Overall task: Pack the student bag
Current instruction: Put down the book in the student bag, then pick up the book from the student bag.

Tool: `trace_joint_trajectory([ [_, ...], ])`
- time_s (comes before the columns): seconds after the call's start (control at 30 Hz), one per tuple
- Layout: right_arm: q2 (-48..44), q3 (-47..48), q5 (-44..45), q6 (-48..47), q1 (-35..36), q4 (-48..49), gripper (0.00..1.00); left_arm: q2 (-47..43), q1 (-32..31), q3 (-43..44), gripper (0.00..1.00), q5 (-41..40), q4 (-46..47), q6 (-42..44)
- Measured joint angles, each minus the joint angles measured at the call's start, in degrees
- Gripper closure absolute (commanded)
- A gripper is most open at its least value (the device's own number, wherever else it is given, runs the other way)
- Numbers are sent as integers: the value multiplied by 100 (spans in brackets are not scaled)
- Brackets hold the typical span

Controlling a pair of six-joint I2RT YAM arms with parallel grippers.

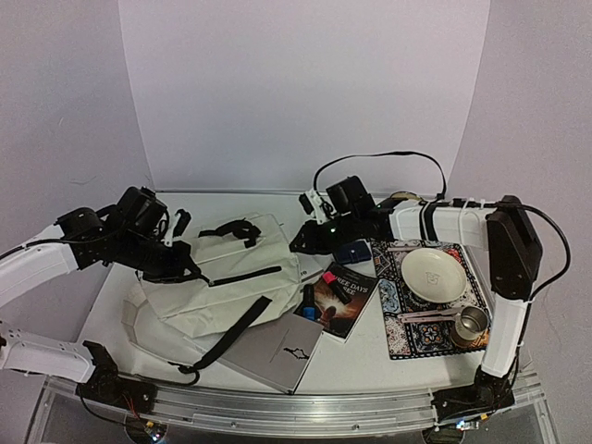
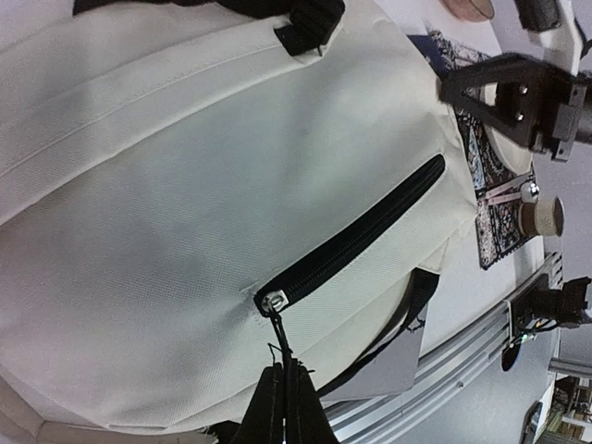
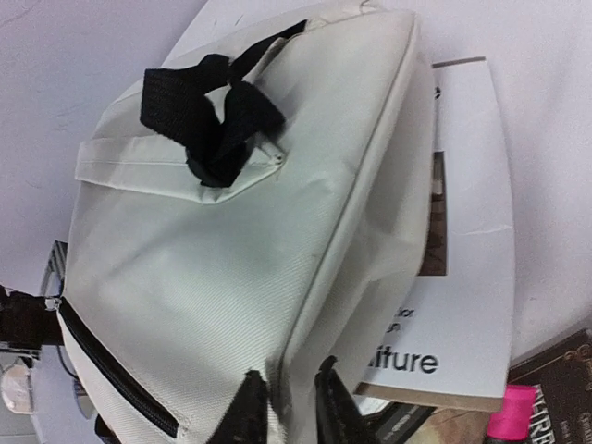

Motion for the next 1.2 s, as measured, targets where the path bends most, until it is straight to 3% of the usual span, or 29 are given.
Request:
trace_joint_trajectory([
  [0.33,-737,-946,801,489,132,-65,28,403,-5,-413,100,557,1045,-207],
  [0.47,-1170,-1704,1171,1036,599,343,21,524,-47,-426,100,595,1241,-208],
  [0.6,-1265,-2312,1378,1677,1080,899,21,537,-79,-427,100,637,1334,-209],
  [0.67,-1248,-2434,1421,1904,1193,1105,25,537,-84,-427,100,658,1341,-212],
  [0.77,-1098,-2444,1417,2164,1250,1536,41,537,-87,-428,100,681,1347,-212],
  [0.93,-737,-2408,1394,2338,1251,1925,82,472,-87,-554,100,681,1409,-221],
  [1.03,-634,-2402,1466,2240,1250,1952,99,390,-87,-622,100,678,1404,-248],
  [1.13,-605,-2348,1537,2067,1245,1881,100,222,-87,-626,100,597,1283,-252],
  [1.2,-605,-2244,1560,1859,1241,1742,100,83,-89,-626,94,447,1122,-246],
])
